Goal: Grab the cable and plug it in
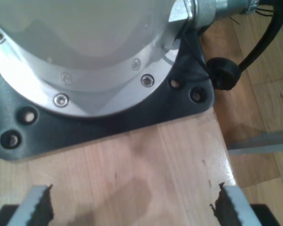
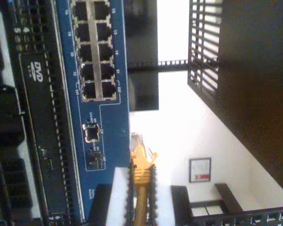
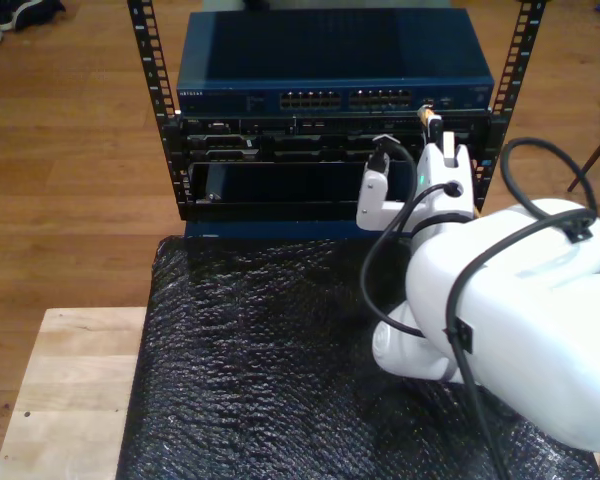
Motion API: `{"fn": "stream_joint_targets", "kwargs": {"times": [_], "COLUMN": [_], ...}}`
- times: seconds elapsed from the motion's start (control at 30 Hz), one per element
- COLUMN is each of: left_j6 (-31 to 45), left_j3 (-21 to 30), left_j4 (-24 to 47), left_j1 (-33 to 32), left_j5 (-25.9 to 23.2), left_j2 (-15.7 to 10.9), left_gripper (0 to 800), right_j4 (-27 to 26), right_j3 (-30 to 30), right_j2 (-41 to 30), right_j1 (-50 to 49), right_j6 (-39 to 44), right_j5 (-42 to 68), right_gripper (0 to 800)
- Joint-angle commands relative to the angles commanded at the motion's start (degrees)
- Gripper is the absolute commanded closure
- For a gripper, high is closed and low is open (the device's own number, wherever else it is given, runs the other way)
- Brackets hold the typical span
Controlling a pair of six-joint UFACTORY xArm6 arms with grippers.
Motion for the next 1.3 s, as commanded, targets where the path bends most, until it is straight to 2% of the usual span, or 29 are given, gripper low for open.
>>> {"fn": "stream_joint_targets", "kwargs": {"times": [0.23,0.77,1.3], "left_j6": [0.00,0.00,0.00], "left_j3": [-0.09,-0.09,0.00], "left_j4": [0.00,0.00,0.00], "left_j1": [0.00,0.00,0.00], "left_j5": [0.00,0.00,0.00], "left_j2": [0.00,0.00,0.00], "left_gripper": [0,0,0], "right_j4": [4.13,9.41,9.85], "right_j3": [-5.45,-12.13,-15.30], "right_j2": [3.69,8.26,10.11], "right_j1": [2.11,4.04,4.31], "right_j6": [-1.49,-5.10,-5.19], "right_j5": [0.00,-0.35,-1.05], "right_gripper": [800,800,800]}}
